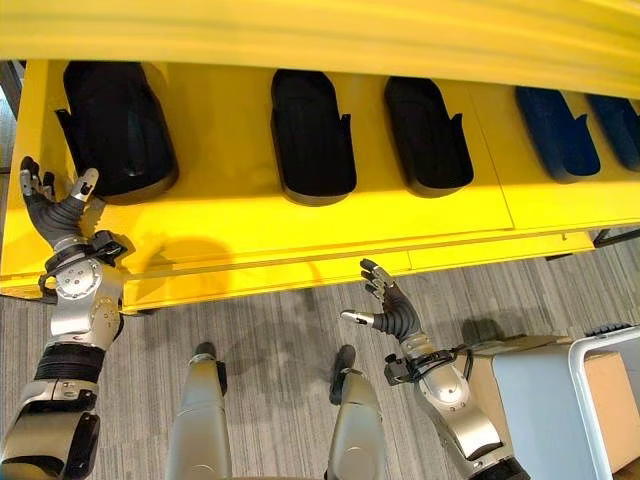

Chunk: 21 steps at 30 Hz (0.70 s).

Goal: Move parts from the plastic box to the shelf.

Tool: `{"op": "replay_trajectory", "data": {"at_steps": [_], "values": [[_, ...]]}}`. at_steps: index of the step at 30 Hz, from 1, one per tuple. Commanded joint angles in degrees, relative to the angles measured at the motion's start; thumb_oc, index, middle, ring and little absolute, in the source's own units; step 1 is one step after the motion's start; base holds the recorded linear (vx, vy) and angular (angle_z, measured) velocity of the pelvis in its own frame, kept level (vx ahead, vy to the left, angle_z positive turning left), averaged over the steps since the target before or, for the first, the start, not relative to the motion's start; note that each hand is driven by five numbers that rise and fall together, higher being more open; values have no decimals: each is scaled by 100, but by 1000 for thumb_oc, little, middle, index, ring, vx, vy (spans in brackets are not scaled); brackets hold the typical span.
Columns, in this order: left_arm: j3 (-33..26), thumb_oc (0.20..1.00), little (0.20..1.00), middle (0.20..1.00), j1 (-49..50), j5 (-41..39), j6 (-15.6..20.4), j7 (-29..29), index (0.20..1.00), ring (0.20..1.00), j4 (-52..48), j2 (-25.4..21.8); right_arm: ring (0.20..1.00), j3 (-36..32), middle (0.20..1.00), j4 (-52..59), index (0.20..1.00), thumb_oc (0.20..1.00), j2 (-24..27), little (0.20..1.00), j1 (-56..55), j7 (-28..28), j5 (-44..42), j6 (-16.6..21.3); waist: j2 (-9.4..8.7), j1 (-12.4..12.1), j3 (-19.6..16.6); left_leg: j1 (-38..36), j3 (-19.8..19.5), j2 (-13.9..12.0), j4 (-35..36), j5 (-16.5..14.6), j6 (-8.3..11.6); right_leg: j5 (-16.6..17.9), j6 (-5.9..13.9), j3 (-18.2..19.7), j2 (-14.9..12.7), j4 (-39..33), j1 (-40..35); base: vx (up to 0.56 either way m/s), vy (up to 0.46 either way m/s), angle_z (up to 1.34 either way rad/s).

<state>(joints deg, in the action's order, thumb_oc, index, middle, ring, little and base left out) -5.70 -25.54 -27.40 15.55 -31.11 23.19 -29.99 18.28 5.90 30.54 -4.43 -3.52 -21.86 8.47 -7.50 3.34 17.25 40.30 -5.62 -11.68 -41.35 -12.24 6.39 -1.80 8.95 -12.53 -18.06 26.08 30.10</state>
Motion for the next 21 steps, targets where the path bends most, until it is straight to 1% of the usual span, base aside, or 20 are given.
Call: {"op": "replay_trajectory", "data": {"at_steps": [1, 3, 8, 10, 12, 13, 15, 16, 18, 21], "values": [[-159, 1000, 1000, 1000, 643, 218, -245, -83, 1000, 1000, 95, 35, 1000, -480, 1000, 562, 1000, 1000, 378, 1000, -41, 15, -176, 325, 11, -143, 183, -204, 259, 163, 741, 492, -231, -456, -185, 97, -43, 842, 222, 0, 0, 0], [-281, 1000, 1000, 1000, 884, 514, -249, -139, 1000, 1000, -409, 12, 1000, -543, 1000, 557, 1000, 1000, 361, 1000, -39, 6, -151, 337, 33, -171, 198, -226, 252, 167, 771, 500, -234, -462, -186, 95, -56, 834, 203, 2, -4, -4], [-463, 1000, 1000, 1000, 1210, 1258, -347, -173, 1000, 1000, -899, -166, 1000, -662, 1000, 547, 1000, 1000, 347, 1000, -15, 32, -145, 355, 71, -215, 213, -261, 263, 183, 776, 492, -234, -475, -186, 111, -75, 841, 175, 0, 0, 0], [-492, 1000, 1000, 1000, 1261, 1360, -349, -173, 1000, 1000, -1035, -174, 1000, -682, 1000, 536, 1000, 1000, 345, 1000, -7, 37, -143, 353, 81, -225, 222, -270, 268, 186, 781, 491, -236, -471, -185, 110, -78, 834, 168, 0, 0, 0], [-607, 1000, 1000, 1000, 1478, 1941, -419, -170, 1000, 1000, -1481, -276, 1000, -754, 1000, 550, 1000, 1000, 326, 1000, 27, 77, -134, 371, 103, -261, 255, -311, 281, 194, 809, 498, -243, -454, -181, 109, -86, 799, 127, -1, -5, 2], [-613, 1000, 1000, 1000, 1490, 1950, -428, -171, 1000, 1000, -1499, -270, 1000, -753, 1000, 552, 1000, 1000, 326, 1000, 26, 78, -134, 370, 101, -261, 257, -317, 282, 194, 811, 499, -243, -454, -181, 110, -86, 798, 123, 0, 0, 0], [-698, 1000, 1000, 1000, 1681, 2420, -478, -125, 1000, 1000, -1908, -363, 1000, -807, 1000, 564, 1000, 1000, 317, 1000, 12, 135, -131, 386, 124, -290, 270, -357, 279, 201, 838, 493, -245, -464, -180, 113, -87, 798, 95, 0, 0, 0], [-707, 1000, 1000, 1000, 1697, 2427, -489, -122, 1000, 1000, -1929, -355, 1000, -804, 1000, 563, 1000, 1000, 318, 1000, 11, 137, -131, 386, 124, -288, 269, -361, 280, 201, 839, 493, -245, -464, -180, 114, -88, 797, 92, 0, 0, 0], [-747, 1000, 1000, 1000, 1830, 3128, -553, -75, 1000, 1000, -2342, -575, 1000, -836, 1000, 559, 1000, 1000, 290, 1000, 30, 166, -139, 388, 142, -301, 287, -417, 288, 193, 841, 485, -240, -473, -177, 116, -96, 786, 25, 0, 0, 0], [-753, 1000, 1000, 1000, 1858, 3442, -574, -93, 1000, 1000, -2515, -672, 1000, -854, 1000, 582, 1000, 1000, 289, 1000, 33, 193, -133, 400, 153, -304, 296, -460, 296, 198, 863, 483, -235, -467, -170, 128, -100, 767, 1, 0, 0, 0]]}}
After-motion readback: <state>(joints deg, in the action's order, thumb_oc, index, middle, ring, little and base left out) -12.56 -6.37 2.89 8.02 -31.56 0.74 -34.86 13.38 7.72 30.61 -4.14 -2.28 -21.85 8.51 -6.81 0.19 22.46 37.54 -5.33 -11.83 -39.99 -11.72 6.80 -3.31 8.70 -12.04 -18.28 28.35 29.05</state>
